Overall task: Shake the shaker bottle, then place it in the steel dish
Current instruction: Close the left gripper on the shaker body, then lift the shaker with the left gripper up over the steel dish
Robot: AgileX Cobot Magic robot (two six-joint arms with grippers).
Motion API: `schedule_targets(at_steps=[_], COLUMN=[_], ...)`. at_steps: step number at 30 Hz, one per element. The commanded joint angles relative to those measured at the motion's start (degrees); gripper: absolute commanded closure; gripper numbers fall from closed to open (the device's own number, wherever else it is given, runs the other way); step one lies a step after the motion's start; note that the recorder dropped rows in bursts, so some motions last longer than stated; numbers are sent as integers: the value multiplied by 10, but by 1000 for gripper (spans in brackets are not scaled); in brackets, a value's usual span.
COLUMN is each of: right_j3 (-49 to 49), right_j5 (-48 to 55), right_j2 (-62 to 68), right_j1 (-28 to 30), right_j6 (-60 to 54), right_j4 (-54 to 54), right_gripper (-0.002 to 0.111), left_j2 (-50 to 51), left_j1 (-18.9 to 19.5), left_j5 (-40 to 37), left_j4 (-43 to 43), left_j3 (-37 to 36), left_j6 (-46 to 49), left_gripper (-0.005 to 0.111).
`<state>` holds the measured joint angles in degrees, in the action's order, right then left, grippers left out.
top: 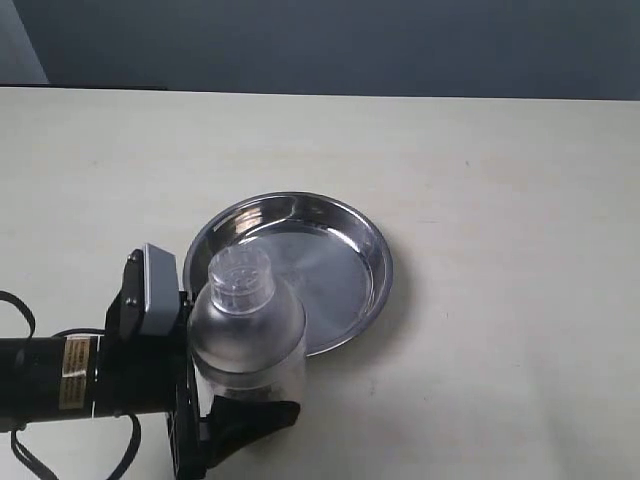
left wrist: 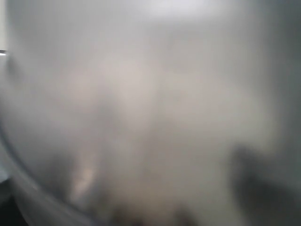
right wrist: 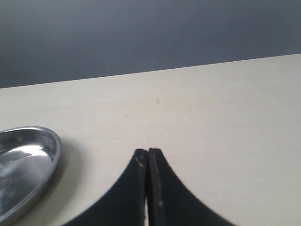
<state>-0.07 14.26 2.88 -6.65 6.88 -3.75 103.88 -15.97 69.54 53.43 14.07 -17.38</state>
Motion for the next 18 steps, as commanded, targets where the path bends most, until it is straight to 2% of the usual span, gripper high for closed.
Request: schedule_targets(at_steps=[1, 5, 7, 9, 13, 18], right_j3=[1, 1, 1, 1, 1, 1], right_j5=[-7, -8, -8, -8, -8, -7], right_j2=[2, 2, 2, 2, 2, 2], right_j1=[-2, -2, -2, -2, -2, -2], right_j6=[-2, -2, -2, -2, -2, -2], right_j4=[2, 2, 2, 2, 2, 2], right_gripper=[109, 109, 109, 109, 109, 109], left_j2=[1, 1, 0, 0, 0, -57], left_j1=[-3, -3, -3, -3, -3, -3], left_j5=[4, 4, 4, 4, 4, 4], left_j4=[-7, -12, -10, 2, 70, 108], left_j3=[3, 3, 3, 3, 3, 3], left_j6=[-25, -30, -91, -98, -66, -131], left_gripper=[106, 106, 106, 106, 106, 106])
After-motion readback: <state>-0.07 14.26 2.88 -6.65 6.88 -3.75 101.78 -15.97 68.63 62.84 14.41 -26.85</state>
